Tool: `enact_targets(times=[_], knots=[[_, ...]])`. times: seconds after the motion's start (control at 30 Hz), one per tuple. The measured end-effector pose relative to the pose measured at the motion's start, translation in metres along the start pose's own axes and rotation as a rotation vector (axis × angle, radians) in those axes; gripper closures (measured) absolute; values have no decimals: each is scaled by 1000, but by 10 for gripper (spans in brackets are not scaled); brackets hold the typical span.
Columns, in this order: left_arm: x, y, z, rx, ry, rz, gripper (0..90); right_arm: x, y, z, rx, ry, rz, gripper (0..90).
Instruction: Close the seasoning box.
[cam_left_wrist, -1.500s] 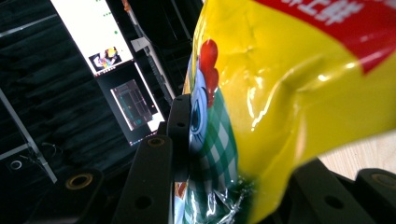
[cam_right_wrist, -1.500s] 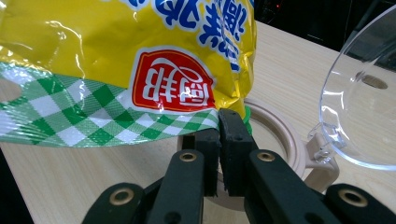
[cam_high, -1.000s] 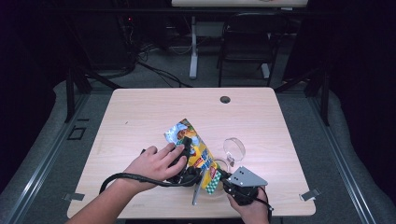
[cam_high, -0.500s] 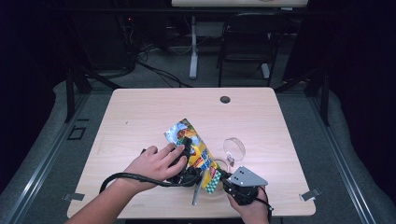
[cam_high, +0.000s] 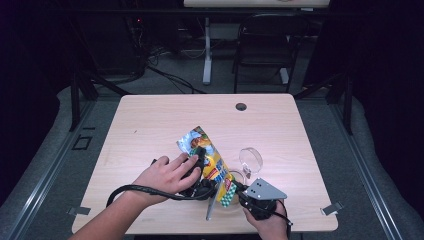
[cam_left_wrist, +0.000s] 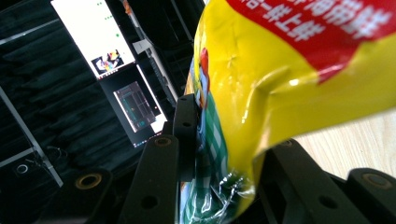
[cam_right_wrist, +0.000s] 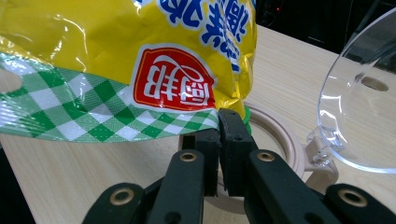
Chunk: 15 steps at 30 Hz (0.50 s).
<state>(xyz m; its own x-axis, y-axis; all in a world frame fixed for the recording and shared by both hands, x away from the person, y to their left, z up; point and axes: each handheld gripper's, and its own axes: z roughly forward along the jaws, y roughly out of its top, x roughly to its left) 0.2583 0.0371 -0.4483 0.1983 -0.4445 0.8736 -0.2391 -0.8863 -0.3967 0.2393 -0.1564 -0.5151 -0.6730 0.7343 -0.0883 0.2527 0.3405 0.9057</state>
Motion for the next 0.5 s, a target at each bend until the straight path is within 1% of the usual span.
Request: enact_targets(times=[0.27, 0.3, 0.4, 0.5], knots=[[2, 1, -1, 1, 8, 11, 757, 0, 0, 0, -6, 3, 3, 873], [2, 1, -2, 3, 10, 18, 759, 0, 0, 0, -4, 1, 2, 873], [2, 1, -2, 0, 3, 9, 765, 0, 0, 0, -2, 3, -1, 874], [2, 1, -2, 1, 0, 14, 771, 0, 0, 0, -2, 2, -1, 874]])
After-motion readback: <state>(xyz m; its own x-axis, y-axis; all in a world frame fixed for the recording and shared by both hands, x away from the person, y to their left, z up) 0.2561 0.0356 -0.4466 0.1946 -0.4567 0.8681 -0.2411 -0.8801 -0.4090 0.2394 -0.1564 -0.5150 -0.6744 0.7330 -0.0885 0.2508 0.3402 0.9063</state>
